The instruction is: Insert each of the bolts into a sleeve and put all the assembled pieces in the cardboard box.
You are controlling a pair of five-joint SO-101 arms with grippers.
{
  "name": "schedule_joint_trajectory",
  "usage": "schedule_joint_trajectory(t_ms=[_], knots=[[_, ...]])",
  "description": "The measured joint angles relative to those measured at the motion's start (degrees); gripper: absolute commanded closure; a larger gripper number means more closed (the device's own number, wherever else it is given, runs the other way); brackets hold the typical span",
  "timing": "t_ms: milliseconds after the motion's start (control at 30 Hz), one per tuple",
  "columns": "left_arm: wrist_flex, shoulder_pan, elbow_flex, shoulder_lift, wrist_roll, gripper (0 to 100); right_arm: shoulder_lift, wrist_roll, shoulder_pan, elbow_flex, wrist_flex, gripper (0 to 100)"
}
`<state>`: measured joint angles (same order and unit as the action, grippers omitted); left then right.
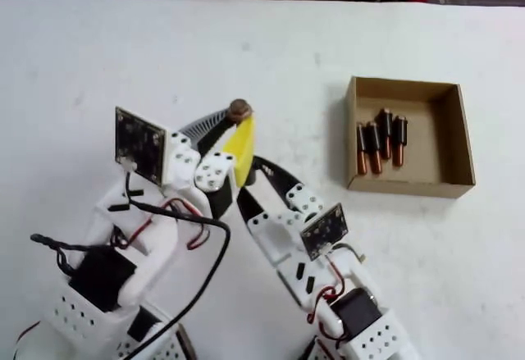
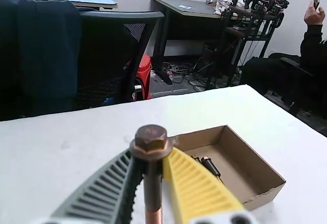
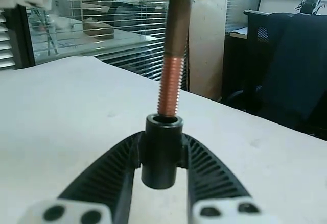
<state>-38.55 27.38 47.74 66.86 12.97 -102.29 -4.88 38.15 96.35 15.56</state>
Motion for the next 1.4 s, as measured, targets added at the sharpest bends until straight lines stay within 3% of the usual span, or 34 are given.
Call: schedule_joint_trajectory(t_ms=[600, 1100, 1400], knots=[[-1.8, -0.1, 0.2, 0.0, 0.0, 98, 0.0, 0.0, 0.1, 0.0, 0.0, 98.1], [-1.7, 0.8, 16.5, 12.4, 0.2, 98, 0.0, 0.1, 0.2, 0.0, 0.0, 98.1], [-1.5, 0.9, 19.0, 15.2, 0.0, 97, -0.1, 0.1, 0.3, 0.0, 0.0, 98.1]])
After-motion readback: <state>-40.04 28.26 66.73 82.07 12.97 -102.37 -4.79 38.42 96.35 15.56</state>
